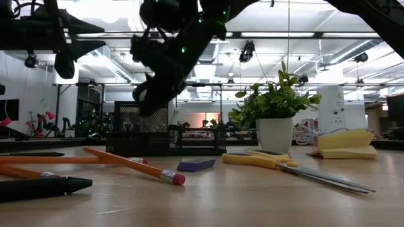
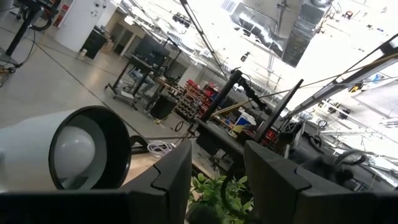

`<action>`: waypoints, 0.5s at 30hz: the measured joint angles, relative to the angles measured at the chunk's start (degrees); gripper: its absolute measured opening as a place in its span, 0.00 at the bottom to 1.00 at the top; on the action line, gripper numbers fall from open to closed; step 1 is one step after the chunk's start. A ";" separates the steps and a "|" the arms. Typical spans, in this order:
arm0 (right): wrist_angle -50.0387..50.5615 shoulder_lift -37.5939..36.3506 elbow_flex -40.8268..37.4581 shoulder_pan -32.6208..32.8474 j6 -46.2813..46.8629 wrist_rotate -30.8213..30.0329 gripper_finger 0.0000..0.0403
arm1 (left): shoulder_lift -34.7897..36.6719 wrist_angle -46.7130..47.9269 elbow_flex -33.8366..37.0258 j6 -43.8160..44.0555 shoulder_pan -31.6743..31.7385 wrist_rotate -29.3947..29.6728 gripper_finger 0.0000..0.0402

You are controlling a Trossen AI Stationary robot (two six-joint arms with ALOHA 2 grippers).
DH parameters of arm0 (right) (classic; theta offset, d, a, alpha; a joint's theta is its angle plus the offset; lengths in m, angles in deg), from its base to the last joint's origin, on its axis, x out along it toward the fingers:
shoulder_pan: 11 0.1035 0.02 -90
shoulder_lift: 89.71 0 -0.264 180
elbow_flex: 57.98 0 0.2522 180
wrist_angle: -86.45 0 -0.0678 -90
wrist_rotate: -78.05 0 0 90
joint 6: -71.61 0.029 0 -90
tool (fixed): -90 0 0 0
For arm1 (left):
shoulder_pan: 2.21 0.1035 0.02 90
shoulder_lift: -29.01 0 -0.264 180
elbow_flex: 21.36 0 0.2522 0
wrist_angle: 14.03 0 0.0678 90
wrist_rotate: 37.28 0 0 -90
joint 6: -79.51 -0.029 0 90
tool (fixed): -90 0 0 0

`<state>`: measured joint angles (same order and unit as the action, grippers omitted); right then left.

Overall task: Pick and place office supplies into organizer
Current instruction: Put the yellow sticky notes in the black desk organizer

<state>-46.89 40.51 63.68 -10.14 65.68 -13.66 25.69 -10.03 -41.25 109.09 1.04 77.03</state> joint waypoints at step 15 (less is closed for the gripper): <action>17.94 -0.29 13.72 1.27 3.08 0.04 0.19 | 0.02 0.00 0.00 0.01 0.01 0.00 0.33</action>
<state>-28.95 40.22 77.41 -8.87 68.75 -13.63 25.72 -10.03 -41.25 109.10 1.06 77.03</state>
